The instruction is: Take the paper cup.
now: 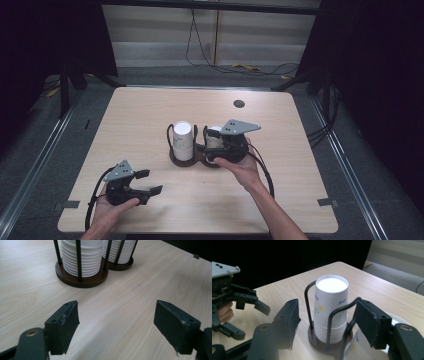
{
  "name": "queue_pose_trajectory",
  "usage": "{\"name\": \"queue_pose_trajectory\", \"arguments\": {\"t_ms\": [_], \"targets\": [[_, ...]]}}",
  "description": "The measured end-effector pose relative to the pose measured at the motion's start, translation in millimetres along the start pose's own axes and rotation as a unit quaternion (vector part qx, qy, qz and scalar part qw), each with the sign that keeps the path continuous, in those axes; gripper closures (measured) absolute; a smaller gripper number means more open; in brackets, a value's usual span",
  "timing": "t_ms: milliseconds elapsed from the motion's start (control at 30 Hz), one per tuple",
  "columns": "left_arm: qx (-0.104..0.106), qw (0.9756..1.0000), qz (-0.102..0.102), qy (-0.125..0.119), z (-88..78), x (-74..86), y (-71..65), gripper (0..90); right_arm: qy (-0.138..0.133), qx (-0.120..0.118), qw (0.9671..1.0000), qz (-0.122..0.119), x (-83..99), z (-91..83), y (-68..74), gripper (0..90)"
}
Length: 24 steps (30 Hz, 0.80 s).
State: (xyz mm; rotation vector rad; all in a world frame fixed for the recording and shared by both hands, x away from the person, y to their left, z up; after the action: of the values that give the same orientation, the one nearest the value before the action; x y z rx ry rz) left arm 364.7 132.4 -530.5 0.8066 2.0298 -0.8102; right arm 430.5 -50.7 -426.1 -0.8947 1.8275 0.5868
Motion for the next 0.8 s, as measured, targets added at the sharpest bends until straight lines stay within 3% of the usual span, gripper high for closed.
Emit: {"name": "queue_pose_trajectory", "arguments": {"t_ms": [167, 500, 667, 800], "targets": [[0.012, 0.9999, 0.004, 0.008, 2.4, 1.4, -3.7, 18.1, 0.02, -0.007, 0.9998, -0.002, -4.5, 14.7, -2.6, 35.2], [0.007, 0.9999, 0.01, 0.01, 1.1, 1.2, -5.6, 18.1, 0.048, -0.019, 0.9987, -0.003, -15.4, 37.5, -6.3, 35.2], [0.012, 0.9998, 0.008, 0.016, 3.5, 3.3, -7.1, 18.1, 0.056, -0.028, 0.998, 0.005, -19.4, 45.3, -3.6, 31.1], [0.01, 0.9996, 0.013, 0.022, 4.4, 3.9, -6.7, 18.4, 0.083, -0.028, 0.9962, -0.007, -19.2, 53.8, -3.6, 31.1]]}}
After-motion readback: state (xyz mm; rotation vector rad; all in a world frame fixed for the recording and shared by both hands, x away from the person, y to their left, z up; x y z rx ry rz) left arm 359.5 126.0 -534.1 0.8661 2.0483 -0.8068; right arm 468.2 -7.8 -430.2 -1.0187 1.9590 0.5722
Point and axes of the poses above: each handheld gripper's, and its own axes: z roughly forward along the jaws, x roughly out of its underside, y roughly to its left, the point moved 10 cm from there along z, roughly forward along the jaws, and after that the axes turned 3 degrees about -z, right-handed, at the moved point
